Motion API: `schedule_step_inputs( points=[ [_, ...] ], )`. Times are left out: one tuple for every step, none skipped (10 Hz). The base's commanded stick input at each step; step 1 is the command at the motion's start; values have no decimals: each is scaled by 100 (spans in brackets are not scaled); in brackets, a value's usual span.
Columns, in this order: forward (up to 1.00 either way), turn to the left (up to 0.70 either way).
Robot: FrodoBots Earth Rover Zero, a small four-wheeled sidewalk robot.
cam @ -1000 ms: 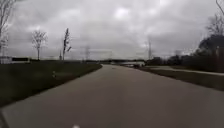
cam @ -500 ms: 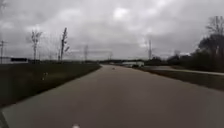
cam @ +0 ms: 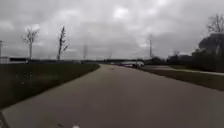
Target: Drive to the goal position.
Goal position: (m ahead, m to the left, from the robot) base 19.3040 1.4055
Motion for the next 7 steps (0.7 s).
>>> schedule_step_inputs(
  points=[
    [100,0],
    [100,0],
    [100,0],
    [100,0],
    [100,0],
    [100,0],
    [100,0]
  ],
)
